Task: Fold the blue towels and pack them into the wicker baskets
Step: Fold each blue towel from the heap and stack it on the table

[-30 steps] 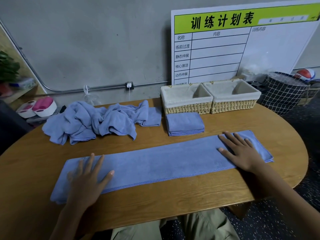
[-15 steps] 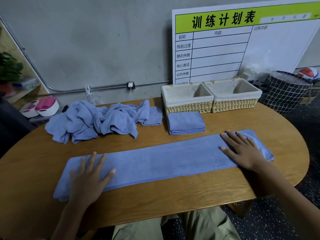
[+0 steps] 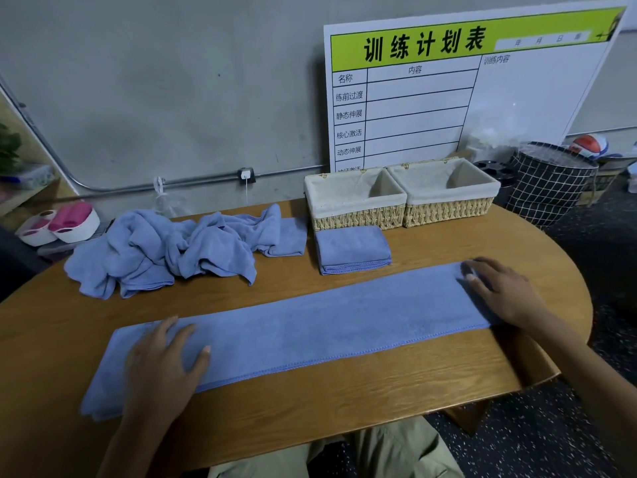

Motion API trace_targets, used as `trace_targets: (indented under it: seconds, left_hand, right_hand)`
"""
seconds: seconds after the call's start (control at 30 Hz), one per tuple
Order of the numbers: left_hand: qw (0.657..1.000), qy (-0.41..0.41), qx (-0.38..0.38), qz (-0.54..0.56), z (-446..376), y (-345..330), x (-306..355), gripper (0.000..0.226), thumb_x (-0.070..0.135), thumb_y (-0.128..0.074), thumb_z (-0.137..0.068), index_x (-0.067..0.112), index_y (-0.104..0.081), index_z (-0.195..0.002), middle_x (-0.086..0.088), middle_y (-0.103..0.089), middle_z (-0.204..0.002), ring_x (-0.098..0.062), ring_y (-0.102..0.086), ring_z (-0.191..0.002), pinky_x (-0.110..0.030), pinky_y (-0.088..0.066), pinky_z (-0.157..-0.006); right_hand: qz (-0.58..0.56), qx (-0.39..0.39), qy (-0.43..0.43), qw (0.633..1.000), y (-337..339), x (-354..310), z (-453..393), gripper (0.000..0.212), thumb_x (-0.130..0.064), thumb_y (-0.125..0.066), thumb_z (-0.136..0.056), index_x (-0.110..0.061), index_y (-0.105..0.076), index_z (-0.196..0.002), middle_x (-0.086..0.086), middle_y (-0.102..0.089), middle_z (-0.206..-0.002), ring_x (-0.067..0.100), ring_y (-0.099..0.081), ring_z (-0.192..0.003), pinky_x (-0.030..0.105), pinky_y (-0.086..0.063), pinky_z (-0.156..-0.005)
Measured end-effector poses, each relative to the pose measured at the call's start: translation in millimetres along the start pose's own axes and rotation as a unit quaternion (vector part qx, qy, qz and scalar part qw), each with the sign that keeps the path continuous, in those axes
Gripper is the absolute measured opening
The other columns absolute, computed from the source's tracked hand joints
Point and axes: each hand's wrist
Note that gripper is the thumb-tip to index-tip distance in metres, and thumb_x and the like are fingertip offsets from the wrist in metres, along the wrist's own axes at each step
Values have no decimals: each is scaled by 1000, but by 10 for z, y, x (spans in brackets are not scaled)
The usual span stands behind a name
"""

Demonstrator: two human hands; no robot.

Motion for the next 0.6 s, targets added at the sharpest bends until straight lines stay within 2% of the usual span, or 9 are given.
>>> trace_targets:
  seconds: [0.07, 0.13, 0.2, 0.3, 0.37, 0.43, 0.5, 0.6]
  left_hand:
    - [997, -40, 42, 59, -54, 11, 357, 49, 47, -46, -86, 11, -75, -105, -5, -62, -117, -26, -62, -100, -49, -53, -84]
    - [988, -92, 20, 119, -125, 11, 894, 40, 43, -43, -90, 18, -73, -99, 7, -58, -105, -14, -57, -91, -42, -53, -78]
    - [973, -168, -14, 157, -201, -38, 1520, 30, 42, -45, -94, 25, -70, -96, 13, -55, -99, -9, -54, -88, -40, -52, -78]
    - [941, -254, -52, 216, -285, -117, 2480, 16, 36, -55, -94, 27, -68, -93, 12, -54, -95, -12, -53, -92, -41, -48, -81]
    - [923, -288, -78, 242, -308, -162, 3019, 16, 36, -59, -94, 24, -69, -96, 7, -56, -98, -17, -53, -97, -41, -44, -85]
    - [909, -321, -102, 246, -314, -219, 3526, 23, 40, -63, -93, 21, -70, -104, 2, -56, -105, -21, -52, -103, -42, -39, -88]
    - [902, -351, -122, 221, -314, -265, 3947, 33, 48, -63, -93, 21, -68, -110, -2, -55, -109, -25, -50, -107, -44, -37, -88]
    - [901, -374, -127, 180, -325, -336, 4383, 39, 57, -60, -92, 22, -62, -109, -4, -53, -109, -28, -50, -106, -44, -36, -85]
  right_hand:
    - [-36, 26, -21, 999, 32, 63, -110, 56, -55, -34, -99, -20, -56, -136, 13, -55, -136, 37, -55, -117, 50, -48, -95]
    - [-43, 32, -27, 998, 69, 74, -239, 44, -41, -49, -99, -14, -61, -132, 18, -58, -123, 40, -55, -108, 48, -47, -93]
    - [-49, 17, -20, 998, 122, 58, -372, 36, -37, -60, -97, -15, -65, -126, 16, -58, -115, 38, -56, -102, 46, -48, -91]
    - [-76, -23, -4, 997, 199, 19, -538, 23, -35, -71, -90, -20, -69, -107, 9, -59, -103, 25, -54, -94, 39, -48, -85]
    - [-75, -51, 18, 996, 249, -46, -613, 12, -30, -75, -88, -24, -65, -91, 7, -54, -98, 22, -50, -88, 33, -40, -76]
    - [-75, -86, 41, 993, 307, -45, -681, 20, -25, -74, -89, -26, -57, -79, 4, -52, -90, 21, -48, -84, 30, -32, -68]
    - [-99, -109, 65, 987, 376, -13, -730, 19, -19, -71, -92, -21, -57, -79, 0, -54, -83, 23, -51, -85, 32, -34, -64]
    - [-161, -138, 69, 975, 467, 70, -760, 14, -17, -63, -97, -5, -60, -92, 5, -57, -86, 21, -50, -83, 28, -37, -65]
Point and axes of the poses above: each hand's wrist, its own z-axis away from the middle knuckle, its own y-axis out of the back of the hand, x = y × z
